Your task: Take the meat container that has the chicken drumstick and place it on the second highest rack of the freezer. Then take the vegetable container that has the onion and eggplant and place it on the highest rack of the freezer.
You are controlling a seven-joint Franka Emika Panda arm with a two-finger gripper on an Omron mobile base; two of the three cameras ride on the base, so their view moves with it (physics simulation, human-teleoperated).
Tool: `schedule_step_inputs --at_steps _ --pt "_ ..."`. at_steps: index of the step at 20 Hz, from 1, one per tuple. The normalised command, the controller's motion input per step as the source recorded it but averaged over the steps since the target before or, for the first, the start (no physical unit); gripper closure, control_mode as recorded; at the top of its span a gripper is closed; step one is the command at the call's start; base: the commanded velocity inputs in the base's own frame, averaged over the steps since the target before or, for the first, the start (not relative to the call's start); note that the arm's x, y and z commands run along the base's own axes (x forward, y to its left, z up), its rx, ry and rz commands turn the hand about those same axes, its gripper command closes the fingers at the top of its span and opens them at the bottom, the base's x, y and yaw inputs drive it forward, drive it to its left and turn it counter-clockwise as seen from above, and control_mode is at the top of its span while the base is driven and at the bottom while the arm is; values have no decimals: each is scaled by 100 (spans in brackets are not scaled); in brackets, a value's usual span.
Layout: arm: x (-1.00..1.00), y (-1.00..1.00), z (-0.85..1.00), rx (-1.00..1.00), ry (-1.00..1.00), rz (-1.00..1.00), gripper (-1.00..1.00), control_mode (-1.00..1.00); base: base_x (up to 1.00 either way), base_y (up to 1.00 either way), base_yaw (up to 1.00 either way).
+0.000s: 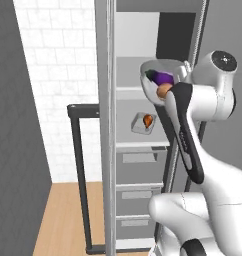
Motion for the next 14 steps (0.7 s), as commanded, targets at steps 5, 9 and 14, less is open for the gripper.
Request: schedule_step_inputs --at_steps 5,9,14 --pt "99 0 0 0 0 -2 100 -100 0 0 0" --pt "100 0 0 0 0 0 100 -100 0 0 0" --pt "100 0 0 0 0 0 100 -100 0 0 0"
